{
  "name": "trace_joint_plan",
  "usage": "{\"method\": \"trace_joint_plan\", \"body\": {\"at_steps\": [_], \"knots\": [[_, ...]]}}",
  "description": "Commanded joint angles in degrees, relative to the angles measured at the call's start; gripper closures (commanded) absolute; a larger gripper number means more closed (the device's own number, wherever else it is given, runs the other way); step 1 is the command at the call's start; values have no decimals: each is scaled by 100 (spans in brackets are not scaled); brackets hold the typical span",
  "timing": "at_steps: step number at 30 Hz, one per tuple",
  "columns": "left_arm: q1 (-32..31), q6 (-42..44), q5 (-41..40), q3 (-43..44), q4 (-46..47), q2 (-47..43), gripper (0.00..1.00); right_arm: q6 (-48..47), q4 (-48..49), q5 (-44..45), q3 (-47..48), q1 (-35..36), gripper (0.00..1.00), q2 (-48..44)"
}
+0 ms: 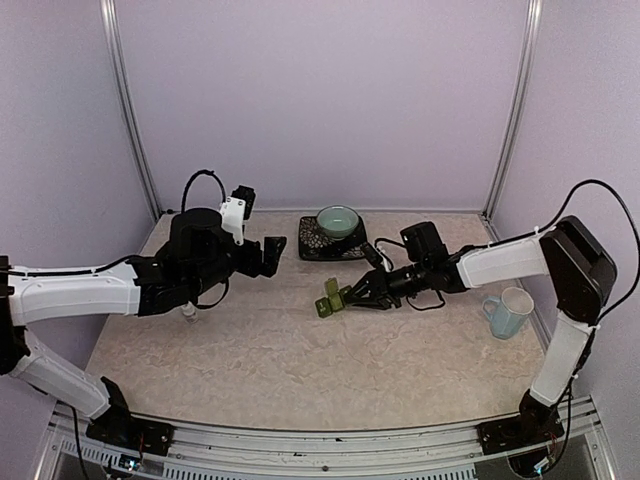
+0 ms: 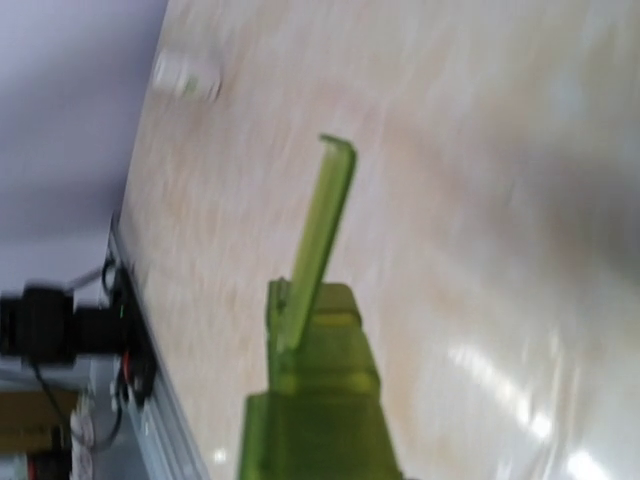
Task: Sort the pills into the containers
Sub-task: Place the pill container at the center of the board.
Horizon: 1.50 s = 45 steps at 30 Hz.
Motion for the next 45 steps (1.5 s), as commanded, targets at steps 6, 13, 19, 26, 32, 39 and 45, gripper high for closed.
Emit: {"method": "trace_joint_plan", "body": {"at_steps": [6,13,19,26,32,39,45], "knots": [[121,-1188,-941,-772,-412,-1189,1,1248,844,674,1013,50,91,1202],[157,-1374,-1211,-927,-792,-1498,1,2074,1299,1058,989,135,86,1416],[167,-1417,-1237,-968,-792,-1507,1,2303,1169,1216,1038,241,80,1678],[206,-1428,-1188,-951,-755,-1446,1,2299,935,1367,1009,256,70,1762],[269,-1424,-1106,-941,-761,-1466,1,2000,429,1573,1025,263,42,1573],[343,-1601,-1111,-941,-777,-1530,1,1429,-219,1845,796,268,20,1128],[481,-1973,-1598,-842,-1178,-1300,1,7,-1103,2622,564,267,6,252]]}}
